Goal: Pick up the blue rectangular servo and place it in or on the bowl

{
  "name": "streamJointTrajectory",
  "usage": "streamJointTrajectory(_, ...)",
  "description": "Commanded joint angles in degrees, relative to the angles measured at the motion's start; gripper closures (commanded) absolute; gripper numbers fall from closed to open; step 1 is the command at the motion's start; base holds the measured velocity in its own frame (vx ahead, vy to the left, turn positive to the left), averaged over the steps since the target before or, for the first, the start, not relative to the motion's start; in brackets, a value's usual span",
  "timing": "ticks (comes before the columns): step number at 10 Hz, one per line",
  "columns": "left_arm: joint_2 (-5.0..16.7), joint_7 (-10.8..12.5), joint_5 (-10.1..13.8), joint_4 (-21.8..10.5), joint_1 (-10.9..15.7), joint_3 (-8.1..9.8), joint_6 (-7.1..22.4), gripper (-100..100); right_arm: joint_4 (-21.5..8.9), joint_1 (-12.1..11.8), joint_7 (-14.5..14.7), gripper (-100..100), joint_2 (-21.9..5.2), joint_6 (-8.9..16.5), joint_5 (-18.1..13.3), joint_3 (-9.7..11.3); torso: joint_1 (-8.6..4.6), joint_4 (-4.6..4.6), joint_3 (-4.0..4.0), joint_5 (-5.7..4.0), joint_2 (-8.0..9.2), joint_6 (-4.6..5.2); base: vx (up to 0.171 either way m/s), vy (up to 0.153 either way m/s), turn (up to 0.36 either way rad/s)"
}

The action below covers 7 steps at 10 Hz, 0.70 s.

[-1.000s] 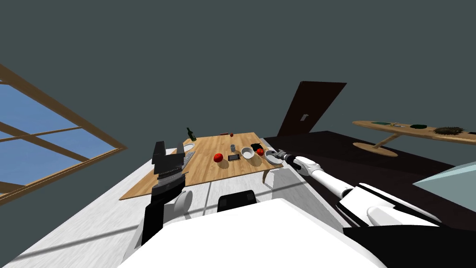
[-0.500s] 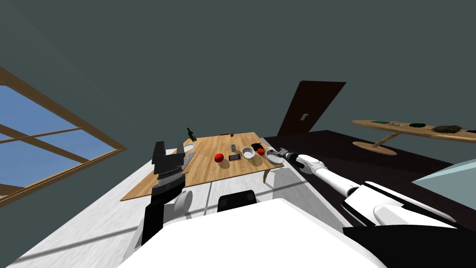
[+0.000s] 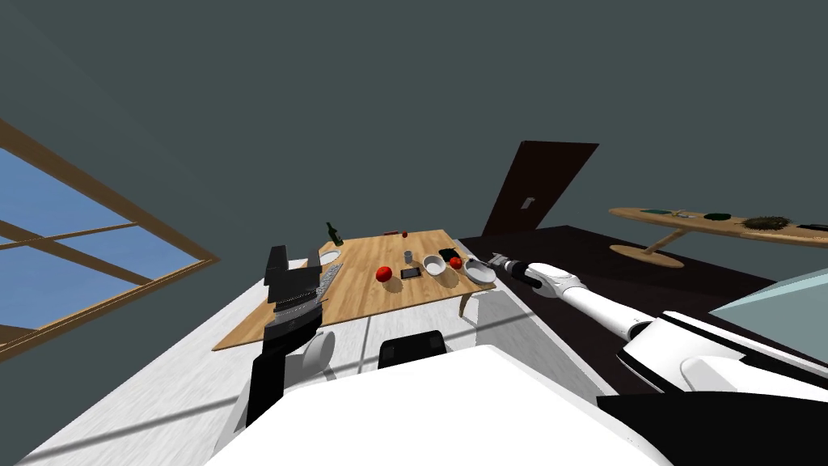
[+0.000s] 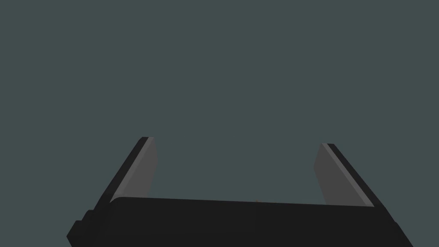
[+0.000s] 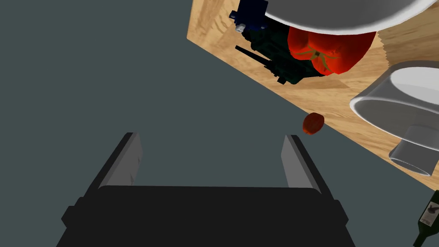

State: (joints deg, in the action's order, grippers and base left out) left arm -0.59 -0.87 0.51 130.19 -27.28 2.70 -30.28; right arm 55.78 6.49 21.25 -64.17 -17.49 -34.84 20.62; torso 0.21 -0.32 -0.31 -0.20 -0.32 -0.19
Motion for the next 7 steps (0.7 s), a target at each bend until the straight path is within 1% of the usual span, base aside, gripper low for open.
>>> streamJointTrajectory(1,0.0,0.0,0.0,0.0,0.0,0.00,0.0,0,0.0,0.0,0.0,-100,0.0,0.0,0.0,0.0,0.00,0.00,0.00,0.00,0.00,0.00,0.002,0.022,-0.006)
streamJointTrajectory(2,0.0,0.0,0.0,0.0,0.0,0.00,0.0,0,0.1,0.0,-0.2,0,-0.1,0.0,0.0,0.0,-0.11,-0.01,-0.01,-0.03,-0.01,-0.01,0.000,0.000,0.000)
streamJointTrajectory(7,0.0,0.0,0.0,0.0,0.0,0.00,0.0,0,0.1,0.0,-0.1,0,-0.1,0.0,0.0,0.0,-0.22,-0.01,-0.01,-0.06,-0.01,0.00,0.000,0.000,0.000)
